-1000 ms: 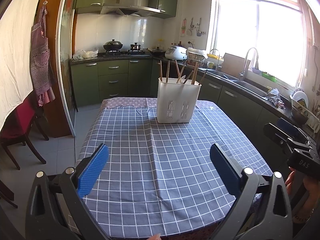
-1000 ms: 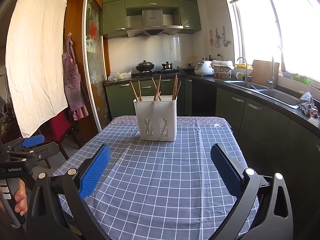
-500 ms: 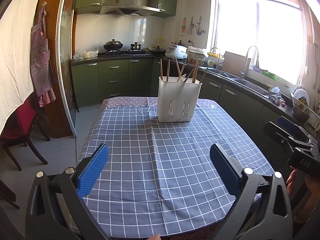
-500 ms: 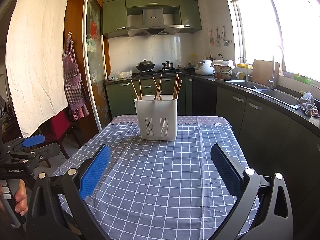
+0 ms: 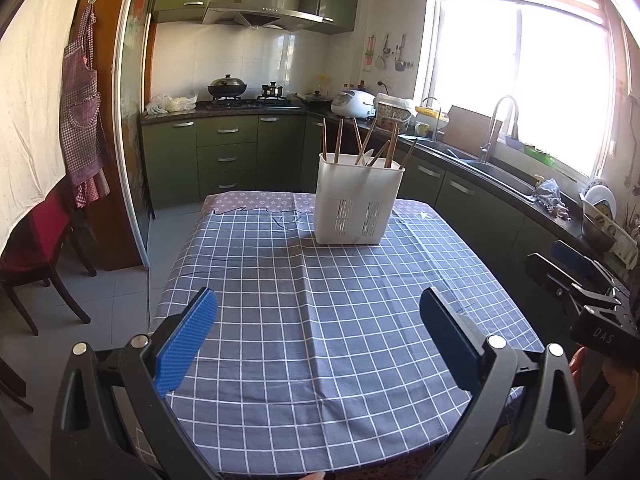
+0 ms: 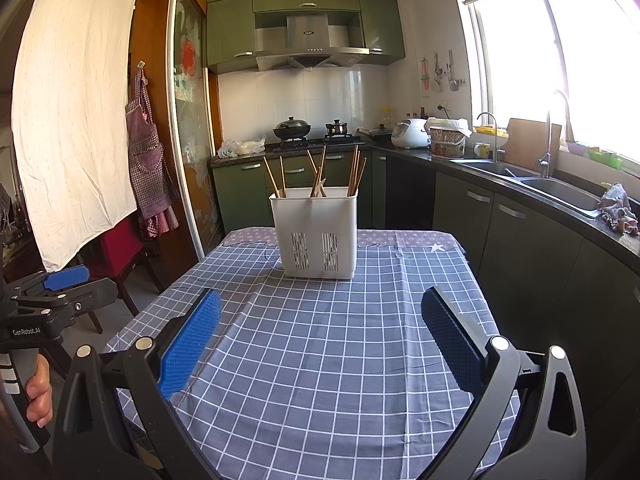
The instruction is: Organize utensils
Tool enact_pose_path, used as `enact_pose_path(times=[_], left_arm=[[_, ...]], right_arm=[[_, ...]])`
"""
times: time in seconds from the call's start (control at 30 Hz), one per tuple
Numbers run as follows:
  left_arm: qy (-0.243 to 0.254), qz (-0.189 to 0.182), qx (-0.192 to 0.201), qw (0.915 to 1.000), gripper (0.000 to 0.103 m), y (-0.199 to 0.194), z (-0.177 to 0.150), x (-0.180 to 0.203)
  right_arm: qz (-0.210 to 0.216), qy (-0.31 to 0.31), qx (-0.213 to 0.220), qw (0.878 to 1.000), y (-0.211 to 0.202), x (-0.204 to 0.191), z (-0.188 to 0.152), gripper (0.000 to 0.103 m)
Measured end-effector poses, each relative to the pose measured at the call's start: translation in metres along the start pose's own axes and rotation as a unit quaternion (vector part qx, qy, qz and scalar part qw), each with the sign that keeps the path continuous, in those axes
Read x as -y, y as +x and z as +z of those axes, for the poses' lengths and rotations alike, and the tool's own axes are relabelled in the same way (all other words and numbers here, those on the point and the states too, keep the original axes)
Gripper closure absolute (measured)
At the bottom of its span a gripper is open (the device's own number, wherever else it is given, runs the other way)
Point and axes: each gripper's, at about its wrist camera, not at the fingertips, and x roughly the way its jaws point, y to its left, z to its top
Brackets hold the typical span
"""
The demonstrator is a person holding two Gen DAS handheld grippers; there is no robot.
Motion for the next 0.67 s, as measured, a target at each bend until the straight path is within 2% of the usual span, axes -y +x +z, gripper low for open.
enact_pose_path(times=[0.13, 0.27, 0.4, 0.67], left_arm=[[0.002, -0.01, 0.011, 0.9999, 0.007, 0.0, -0.001, 0.001], [0.004, -0.008, 0.002, 1.0, 0.007, 0.004, 0.0, 0.002], [0.009, 0.011, -0.006, 0.9999, 0.007, 0.008, -0.001, 0.002], [0.011, 0.016, -0.009, 0.9998, 0.007, 0.011, -0.002, 0.0]], right_arm=[[0.001, -0.002, -0.004, 1.0, 0.003, 0.0, 0.0, 0.004], [0.002, -0.002, -0.007, 1.0, 0.005, 0.0, 0.0, 0.004], [0.001, -0.002, -0.007, 1.0, 0.006, -0.001, 0.0, 0.004], [0.001, -0.003, -0.011, 1.0, 0.008, -0.003, -0.003, 0.004]])
